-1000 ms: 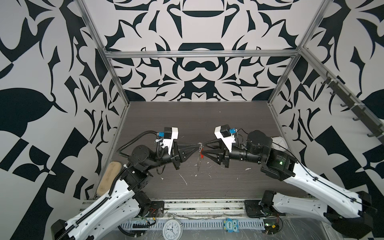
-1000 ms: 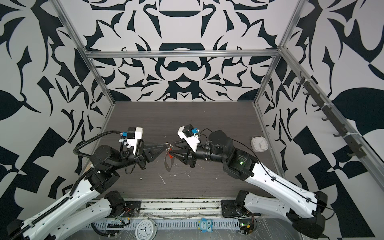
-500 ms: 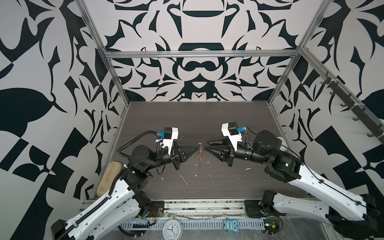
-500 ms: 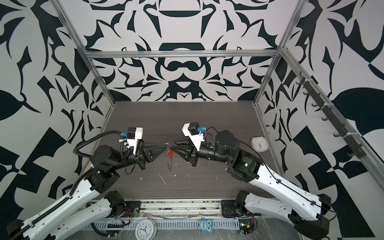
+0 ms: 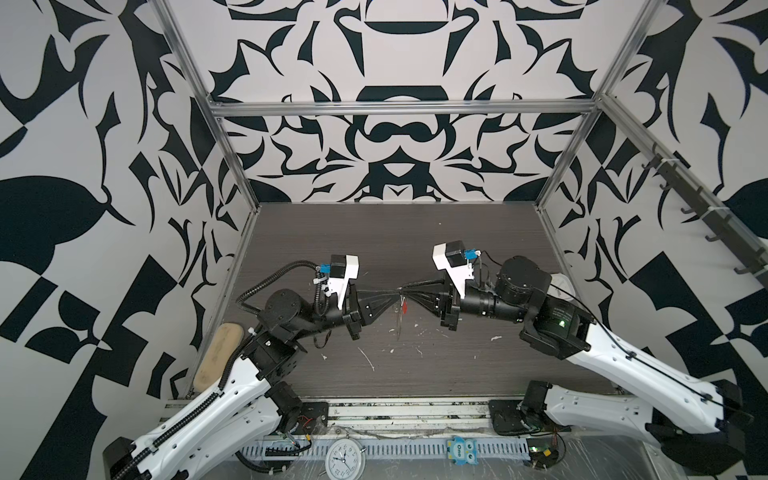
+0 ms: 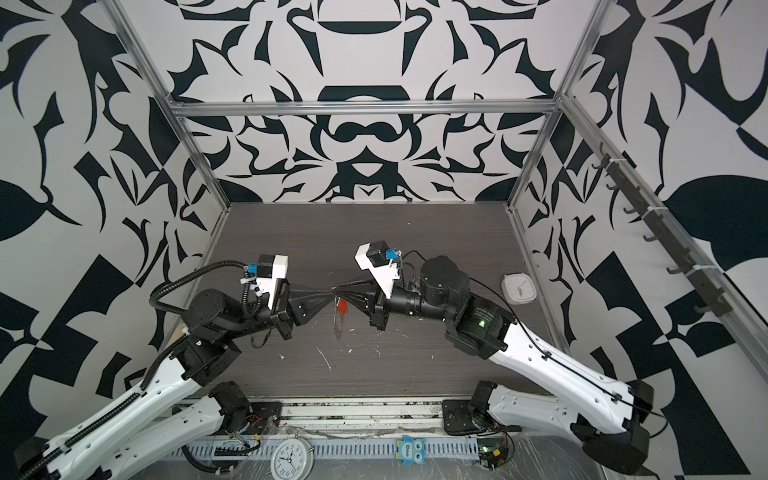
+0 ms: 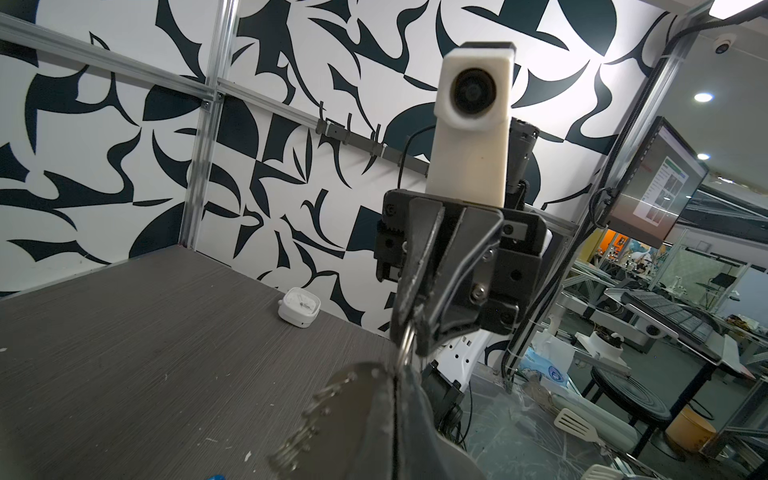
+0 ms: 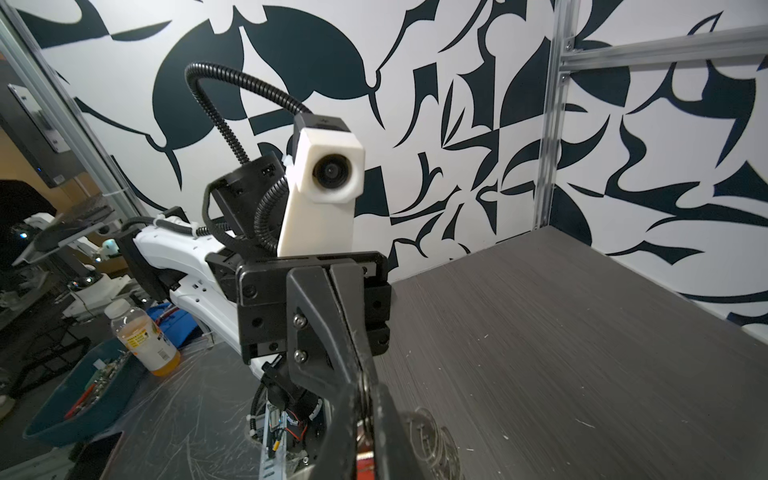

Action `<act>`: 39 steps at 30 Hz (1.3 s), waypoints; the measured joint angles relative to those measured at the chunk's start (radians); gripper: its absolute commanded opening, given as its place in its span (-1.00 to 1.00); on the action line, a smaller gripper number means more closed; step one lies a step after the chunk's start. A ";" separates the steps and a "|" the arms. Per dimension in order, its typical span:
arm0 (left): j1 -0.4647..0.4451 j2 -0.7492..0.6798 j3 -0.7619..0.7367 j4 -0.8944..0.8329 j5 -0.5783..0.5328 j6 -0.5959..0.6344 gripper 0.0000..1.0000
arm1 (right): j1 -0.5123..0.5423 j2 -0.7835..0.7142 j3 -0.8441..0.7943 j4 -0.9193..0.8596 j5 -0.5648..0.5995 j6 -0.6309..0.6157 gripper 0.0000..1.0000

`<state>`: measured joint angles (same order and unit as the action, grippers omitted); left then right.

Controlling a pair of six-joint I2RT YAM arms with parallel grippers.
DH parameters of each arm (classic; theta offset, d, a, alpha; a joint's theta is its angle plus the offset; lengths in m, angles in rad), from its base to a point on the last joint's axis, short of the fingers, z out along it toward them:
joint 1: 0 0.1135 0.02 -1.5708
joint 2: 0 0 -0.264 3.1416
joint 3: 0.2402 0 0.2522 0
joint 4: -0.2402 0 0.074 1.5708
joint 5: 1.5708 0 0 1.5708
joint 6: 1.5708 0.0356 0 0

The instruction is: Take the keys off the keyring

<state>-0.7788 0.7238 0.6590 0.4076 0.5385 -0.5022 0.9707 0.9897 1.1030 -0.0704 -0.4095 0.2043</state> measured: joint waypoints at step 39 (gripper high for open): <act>0.000 0.015 0.146 -0.355 0.014 0.103 -0.69 | 0.000 0.288 0.535 -0.756 -0.021 -0.222 -1.00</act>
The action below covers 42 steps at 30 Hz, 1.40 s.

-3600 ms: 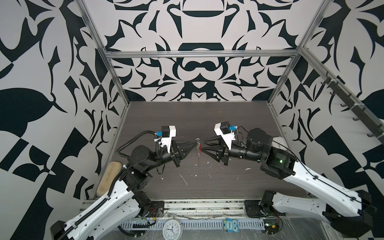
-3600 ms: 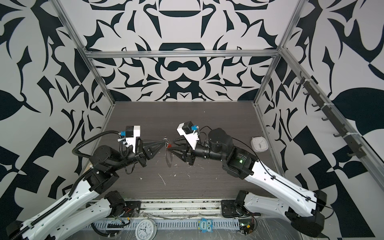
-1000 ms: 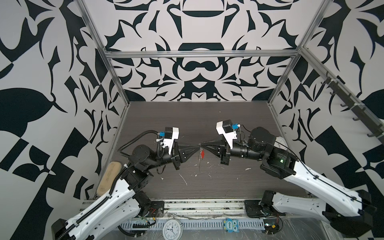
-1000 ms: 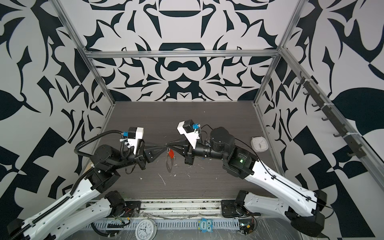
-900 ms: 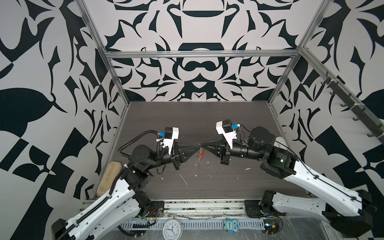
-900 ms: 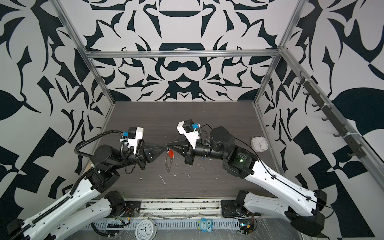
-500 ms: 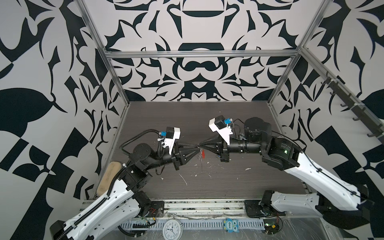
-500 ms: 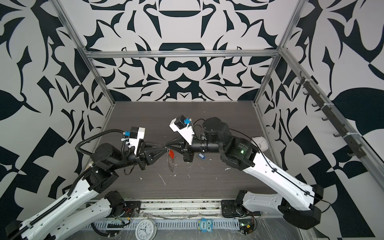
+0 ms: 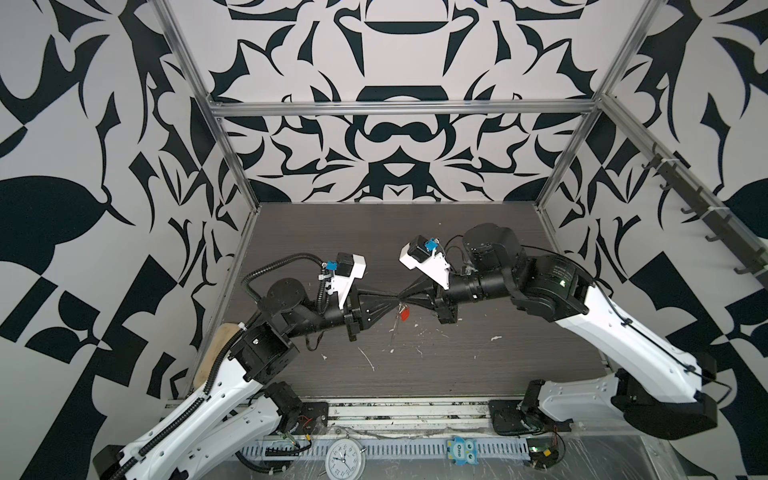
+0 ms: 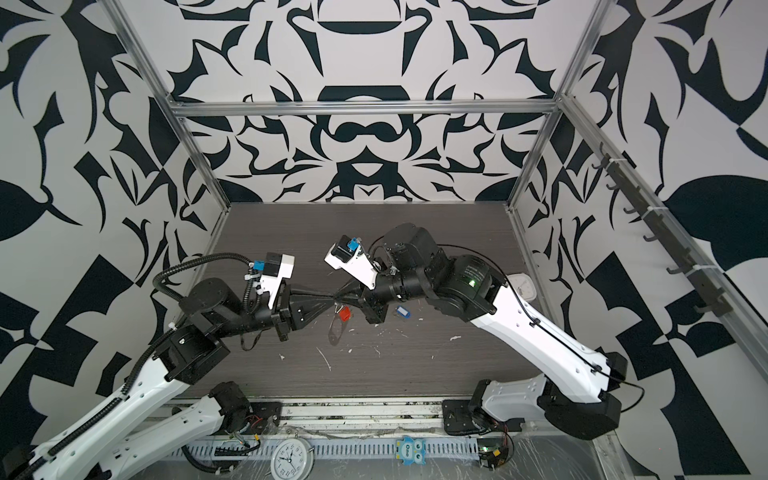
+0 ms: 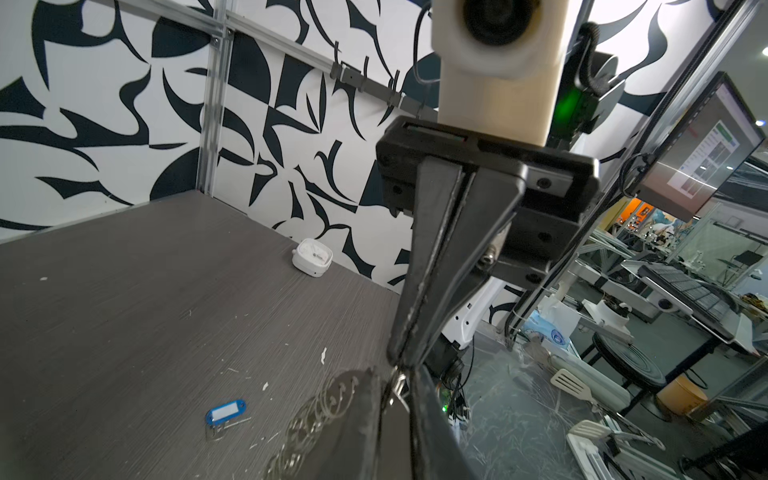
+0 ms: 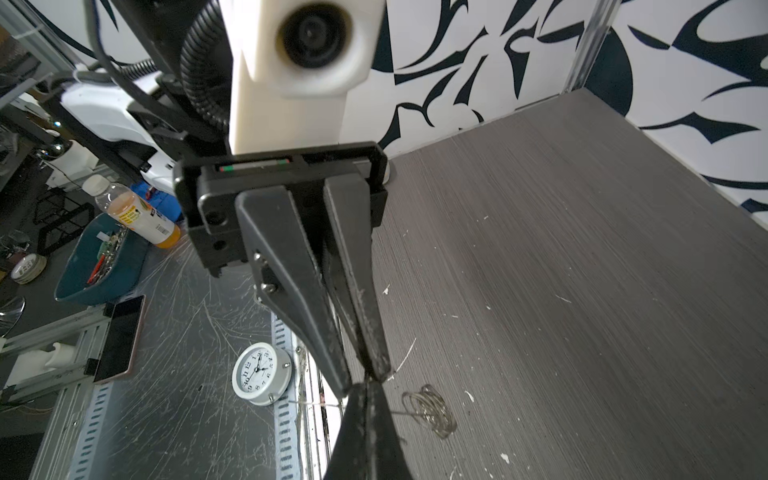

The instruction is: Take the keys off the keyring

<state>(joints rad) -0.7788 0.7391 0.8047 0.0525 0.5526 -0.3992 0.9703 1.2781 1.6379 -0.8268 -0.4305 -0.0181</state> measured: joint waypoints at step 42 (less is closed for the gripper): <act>0.000 0.019 0.012 -0.014 -0.005 -0.023 -1.00 | -0.001 -0.084 -0.091 0.113 0.055 0.037 -0.37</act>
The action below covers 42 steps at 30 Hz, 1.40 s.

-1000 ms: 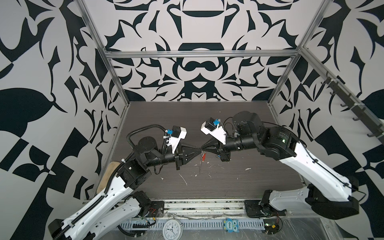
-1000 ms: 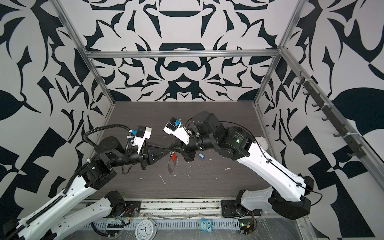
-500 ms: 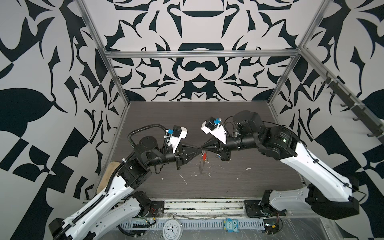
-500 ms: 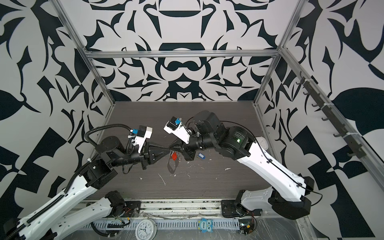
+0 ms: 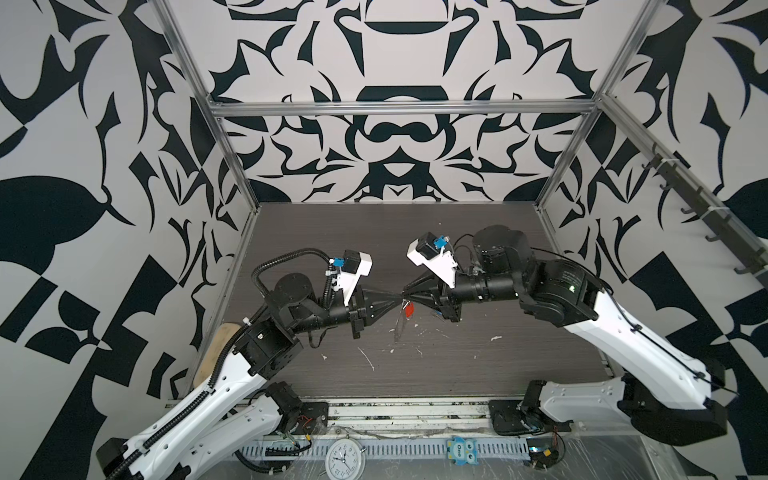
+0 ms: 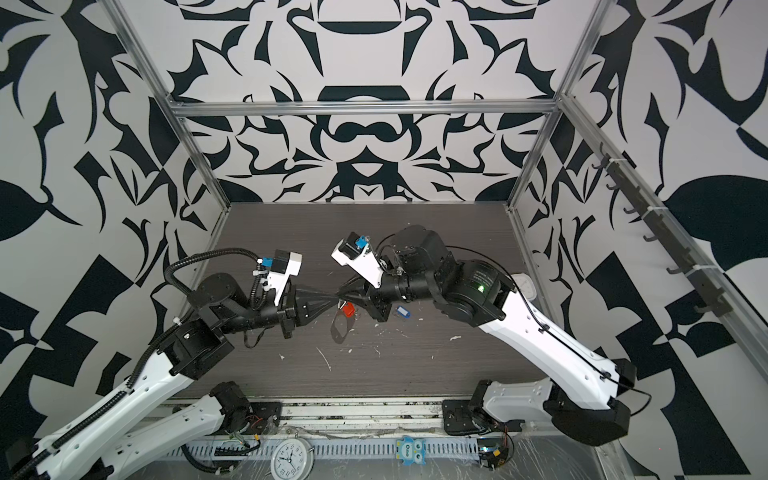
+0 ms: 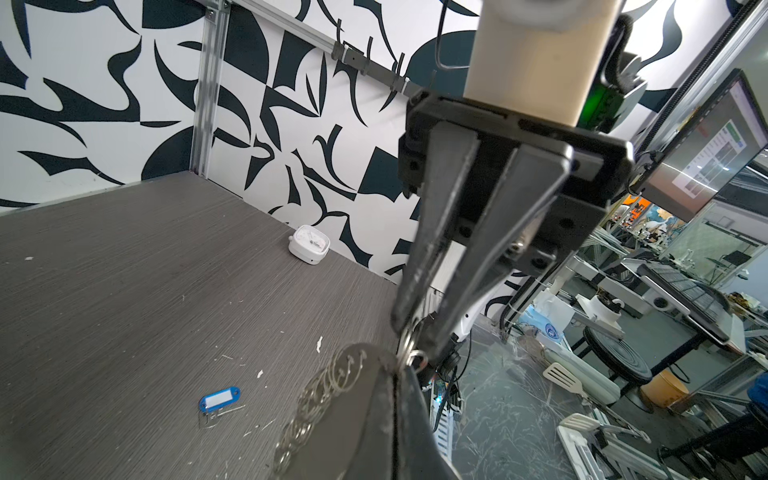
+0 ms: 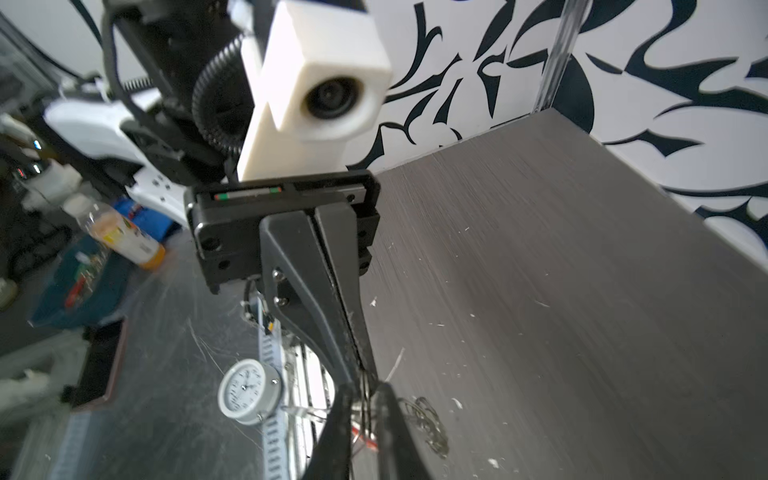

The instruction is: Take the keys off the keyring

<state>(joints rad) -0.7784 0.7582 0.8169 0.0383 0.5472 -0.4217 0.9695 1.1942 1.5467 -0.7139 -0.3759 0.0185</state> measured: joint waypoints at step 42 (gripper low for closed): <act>-0.001 0.028 0.060 -0.056 -0.089 -0.046 -1.00 | 0.001 -0.214 -0.509 0.530 0.099 0.068 0.04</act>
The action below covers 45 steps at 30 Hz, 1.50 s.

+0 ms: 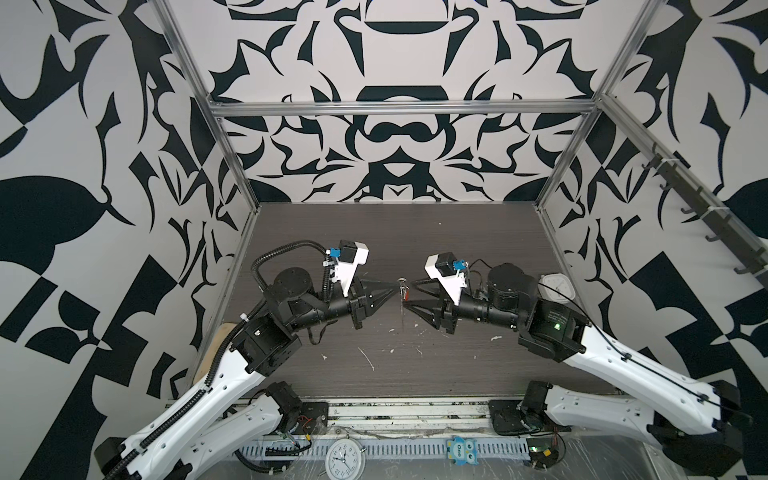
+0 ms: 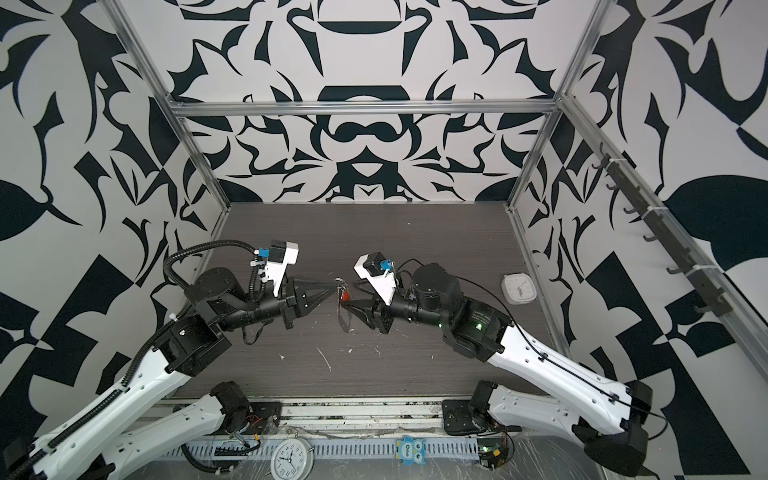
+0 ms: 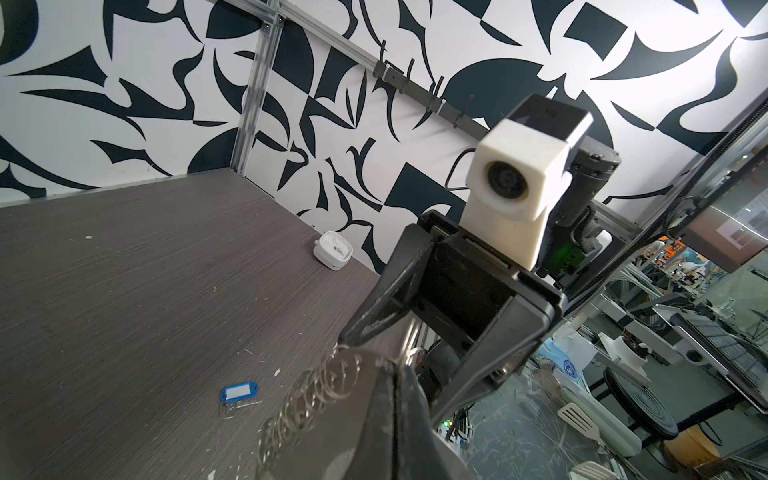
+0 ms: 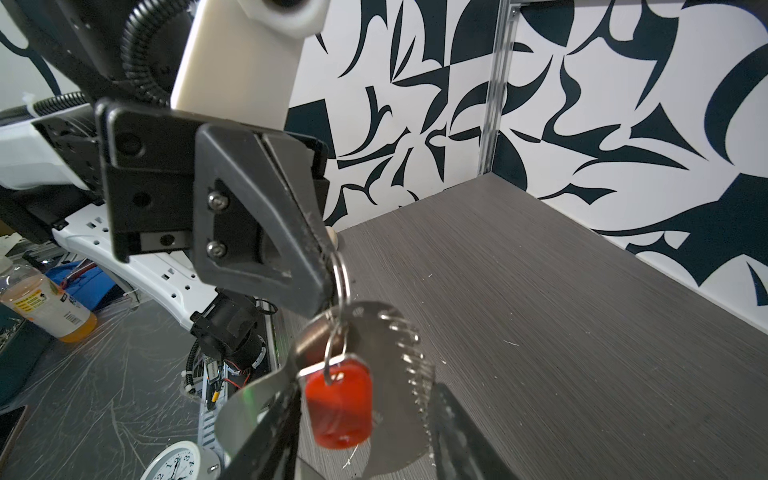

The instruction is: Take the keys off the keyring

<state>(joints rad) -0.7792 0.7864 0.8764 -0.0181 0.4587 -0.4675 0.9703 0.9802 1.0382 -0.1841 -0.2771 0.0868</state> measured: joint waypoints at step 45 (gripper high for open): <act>-0.030 -0.029 0.000 -0.122 -0.207 0.065 -1.00 | 0.000 0.014 0.057 -0.090 0.058 -0.003 -1.00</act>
<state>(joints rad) -0.8089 0.7578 0.8768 -0.1398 0.2516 -0.4026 0.9703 0.9947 1.0954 -0.2737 -0.2195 0.0841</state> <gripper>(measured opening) 0.047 0.052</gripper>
